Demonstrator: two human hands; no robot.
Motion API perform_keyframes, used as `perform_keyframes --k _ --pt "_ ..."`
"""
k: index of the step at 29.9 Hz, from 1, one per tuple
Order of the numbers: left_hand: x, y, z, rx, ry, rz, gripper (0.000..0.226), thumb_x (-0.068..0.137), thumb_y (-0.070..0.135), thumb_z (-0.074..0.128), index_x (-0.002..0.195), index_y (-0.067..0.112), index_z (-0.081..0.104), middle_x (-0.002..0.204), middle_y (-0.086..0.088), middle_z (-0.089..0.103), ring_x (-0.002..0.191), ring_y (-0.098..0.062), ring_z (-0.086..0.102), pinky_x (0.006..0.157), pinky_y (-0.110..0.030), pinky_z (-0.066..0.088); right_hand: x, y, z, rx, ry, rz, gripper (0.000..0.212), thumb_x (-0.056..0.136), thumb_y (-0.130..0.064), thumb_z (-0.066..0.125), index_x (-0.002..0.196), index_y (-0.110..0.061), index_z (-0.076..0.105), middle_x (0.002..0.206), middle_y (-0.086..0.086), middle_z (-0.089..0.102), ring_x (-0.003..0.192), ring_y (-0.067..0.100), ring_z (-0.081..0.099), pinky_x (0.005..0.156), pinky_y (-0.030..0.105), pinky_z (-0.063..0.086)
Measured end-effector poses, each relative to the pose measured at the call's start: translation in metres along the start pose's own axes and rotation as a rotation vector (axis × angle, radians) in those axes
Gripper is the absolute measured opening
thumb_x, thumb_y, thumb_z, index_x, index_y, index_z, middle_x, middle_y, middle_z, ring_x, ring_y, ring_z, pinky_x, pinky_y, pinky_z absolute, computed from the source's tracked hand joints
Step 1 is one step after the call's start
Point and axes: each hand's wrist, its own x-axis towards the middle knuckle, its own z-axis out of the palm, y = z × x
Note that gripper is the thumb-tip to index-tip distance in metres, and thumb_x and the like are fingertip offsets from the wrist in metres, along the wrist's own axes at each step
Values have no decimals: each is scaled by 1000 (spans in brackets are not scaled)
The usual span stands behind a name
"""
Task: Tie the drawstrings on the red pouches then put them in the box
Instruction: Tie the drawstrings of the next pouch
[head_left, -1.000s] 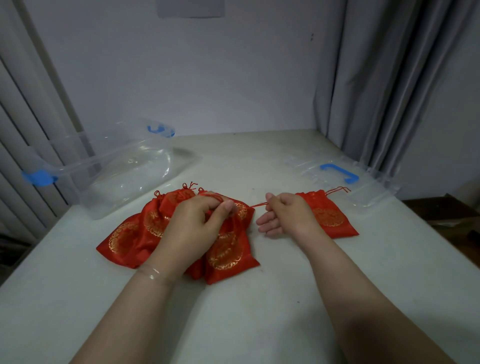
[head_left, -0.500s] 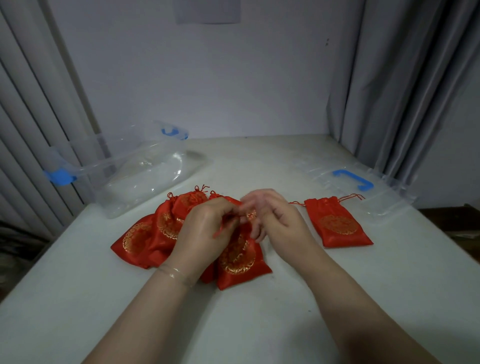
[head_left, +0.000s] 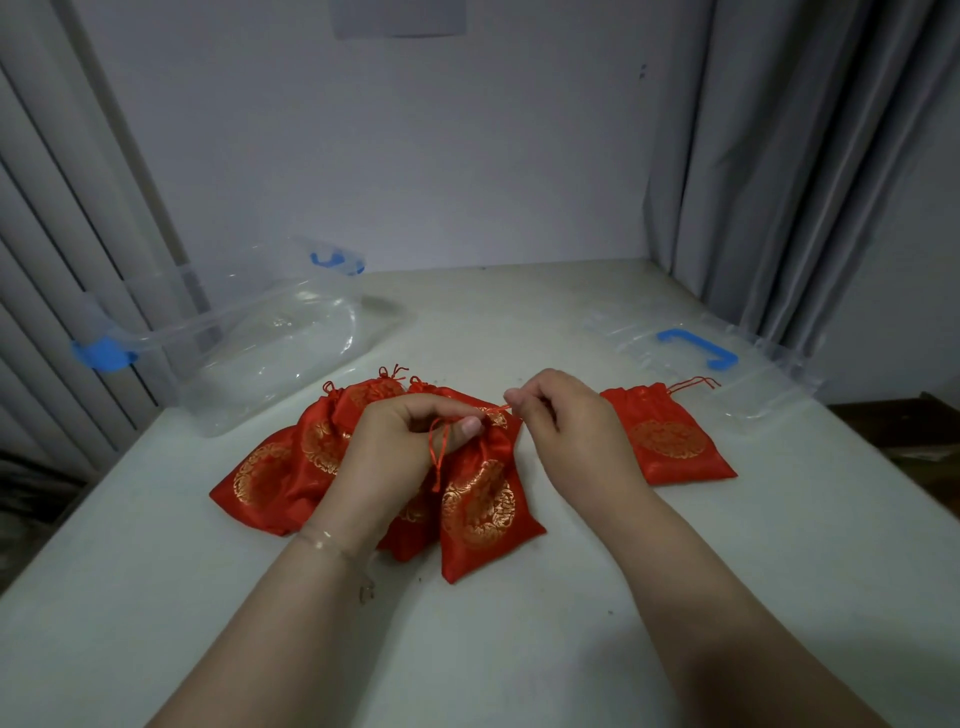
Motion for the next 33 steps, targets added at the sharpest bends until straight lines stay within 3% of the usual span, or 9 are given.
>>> perform_keyframes --k 6,11,12,14,17,20,24,27,33 --pt "7 -5 -8 -150 40 -171 12 69 1 76 78 9 72 73 -4 73 69 -11 67 73 -20 54 -3 -8 -7 145 -175 54 32 93 -28 53 62 -21 49 49 -12 42 50 5 37 51 21 30" --pt "4 -2 -8 -143 -26 -92 19 71 -12 71 76 6 66 71 -4 72 67 -9 67 66 -16 55 0 0 -15 212 -529 135 36 88 -21 62 56 -12 48 51 -10 41 51 7 38 54 26 33" --pt "4 -3 -8 -68 -52 -38 20 72 -11 72 76 7 66 70 -3 71 66 -11 65 65 -17 54 1 2 -16 200 -535 130 36 87 -23 63 56 -8 51 53 -6 46 53 9 42 57 28 36" --pt "4 -4 -9 67 -105 58 22 73 -9 73 75 11 65 70 -2 67 67 -14 60 66 -22 52 3 4 -15 166 -338 69 34 87 -27 64 59 -9 62 65 -3 58 61 11 53 64 29 41" --pt "2 -7 -6 106 -157 143 25 74 -7 74 74 15 62 69 4 65 70 -10 61 69 -22 53 4 -2 -10 290 -103 -13 11 89 -16 63 83 -17 72 88 -3 66 76 4 57 70 16 41" --pt "-1 -9 1 112 -120 251 20 77 -3 73 74 14 62 76 -8 65 74 -13 62 71 -29 53 3 -6 -1 354 -225 40 18 88 -5 61 95 -17 72 90 -4 68 76 -4 57 73 12 42" --pt "-5 -9 6 331 -38 482 20 77 -6 70 80 14 69 78 6 67 78 -3 64 72 -17 48 5 -4 -3 434 -221 155 22 88 -4 60 87 -23 71 73 -14 66 58 -3 54 58 10 42" --pt "-2 -12 4 532 23 689 26 73 -10 64 87 11 71 86 2 67 85 -7 62 76 -22 49 5 -4 -5 473 -240 216 19 88 -2 60 91 -17 71 64 -11 61 50 -1 51 50 12 40" --pt "-2 -12 5 708 110 778 20 80 -4 62 91 9 72 90 -2 62 81 -15 60 66 -32 49 3 -8 -7 543 -318 268 16 88 4 57 98 -3 67 60 3 56 45 -1 52 49 14 48"
